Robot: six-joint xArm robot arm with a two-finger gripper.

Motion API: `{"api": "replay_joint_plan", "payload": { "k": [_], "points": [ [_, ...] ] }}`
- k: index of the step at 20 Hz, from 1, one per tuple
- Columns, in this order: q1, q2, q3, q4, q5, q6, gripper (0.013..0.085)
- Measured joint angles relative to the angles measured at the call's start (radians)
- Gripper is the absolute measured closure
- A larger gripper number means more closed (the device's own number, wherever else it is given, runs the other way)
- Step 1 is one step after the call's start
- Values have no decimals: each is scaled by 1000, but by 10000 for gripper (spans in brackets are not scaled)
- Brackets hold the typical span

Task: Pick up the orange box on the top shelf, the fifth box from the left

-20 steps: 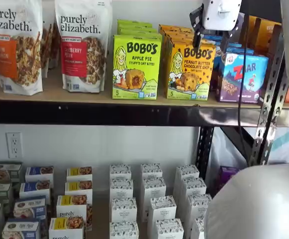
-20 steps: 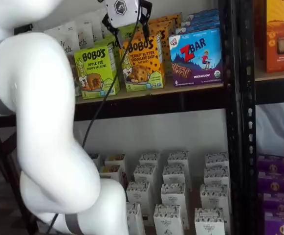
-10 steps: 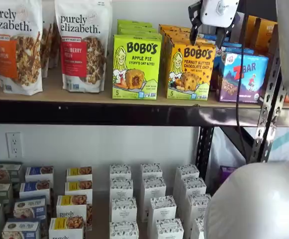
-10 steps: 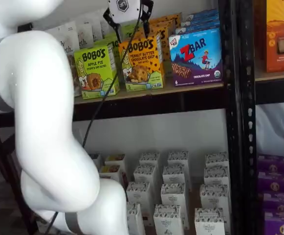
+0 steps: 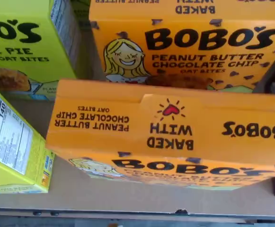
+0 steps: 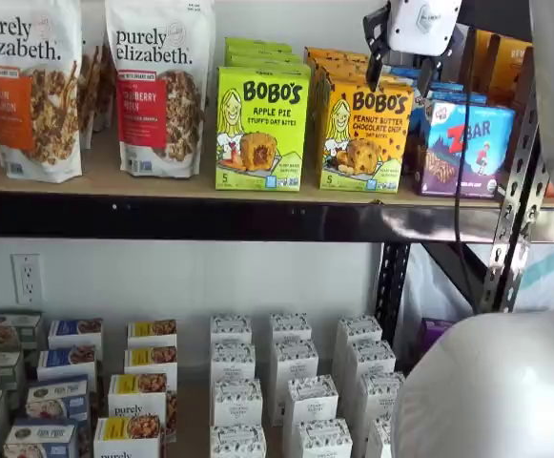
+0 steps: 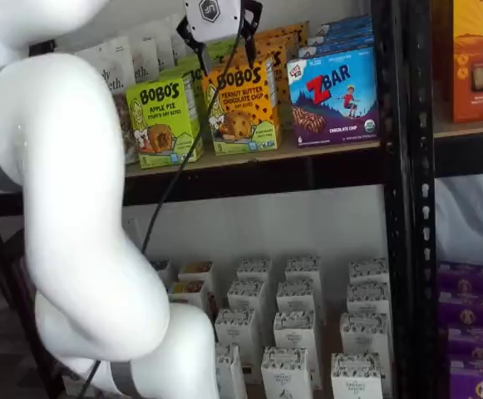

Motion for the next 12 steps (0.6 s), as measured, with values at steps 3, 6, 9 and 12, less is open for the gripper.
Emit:
{"api": "replay_joint_plan", "payload": {
  "k": [3, 6, 9, 12],
  "points": [
    [5, -3, 4, -5, -2, 5, 130],
    [8, -4, 5, -8, 0, 8, 130],
    [12, -5, 7, -13, -2, 12, 130],
    [13, -5, 8, -13, -3, 13, 130]
  ]
}}
